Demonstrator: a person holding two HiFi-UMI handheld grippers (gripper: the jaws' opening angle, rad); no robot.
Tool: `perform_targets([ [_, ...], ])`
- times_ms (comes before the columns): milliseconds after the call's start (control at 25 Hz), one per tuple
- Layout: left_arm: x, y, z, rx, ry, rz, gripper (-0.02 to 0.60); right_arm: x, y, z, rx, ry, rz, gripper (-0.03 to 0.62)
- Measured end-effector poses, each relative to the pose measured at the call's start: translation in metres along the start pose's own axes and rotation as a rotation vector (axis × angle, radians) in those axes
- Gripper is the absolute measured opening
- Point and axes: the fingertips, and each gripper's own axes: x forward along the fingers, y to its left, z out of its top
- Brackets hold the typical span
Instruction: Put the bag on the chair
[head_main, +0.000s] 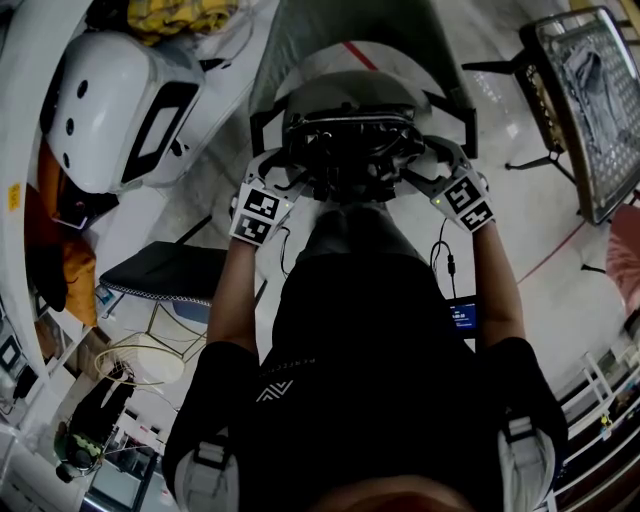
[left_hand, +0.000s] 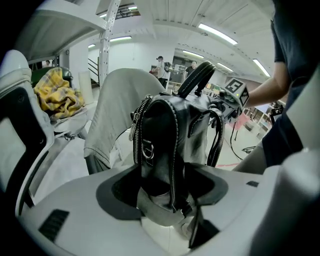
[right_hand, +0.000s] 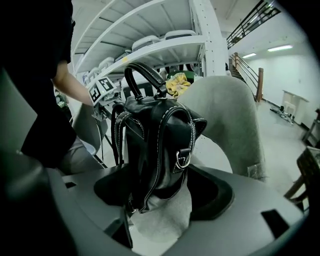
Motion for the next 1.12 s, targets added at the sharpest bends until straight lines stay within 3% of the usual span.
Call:
perform_targets([
  [280, -0.006, -0.007, 0.000, -0.012, -0.022, 0.008, 0.200, -0.014, -0.004, -0.003, 0.093, 0.005, -0.055, 0.310],
  [320, -0.007, -0.007, 0.000, -0.022, -0.026, 0.011, 0.196, -0.016, -0.004, -0.004, 0.107, 0.008, -0.072, 0.286],
  [400, -0.007, -0.007, -0.001, -0.051, -0.032, 0.016, 0.193, -0.022, -0.008, -0.005, 0.136, -0.001, -0.123, 0.154],
  [440, -0.008, -0.007, -0.001, -0.060, -0.033, 0.021, 0.189, -0.025, -0.009, -0.005, 0.155, -0.011, -0.147, 0.118],
  [520, -0.010, -0.007, 0.000, -0.065, -0.034, 0.040, 0.166, -0.028, -0.006, -0.003, 0.199, -0.030, -0.178, 0.106],
  [640, -0.019, -0.009, 0.001, -0.083, -0.068, 0.071, 0.065, -0.032, 0.002, -0.002, 0.232, -0.038, -0.207, 0.081],
  [800, -0.032, -0.011, 0.001, -0.152, -0.122, 0.084, 0.043, -0.033, 0.015, 0.000, 0.234, -0.031, -0.250, 0.067],
  [1000, -0.048, -0.022, 0.000, -0.123, -0.149, 0.094, 0.029, -0.034, 0.034, 0.009, 0.232, -0.051, -0.278, 0.063],
  [1120, -0.057, -0.028, 0.002, -0.145, -0.176, 0.094, 0.026, -0.033, 0.047, 0.016, 0.228, -0.068, -0.289, 0.061],
])
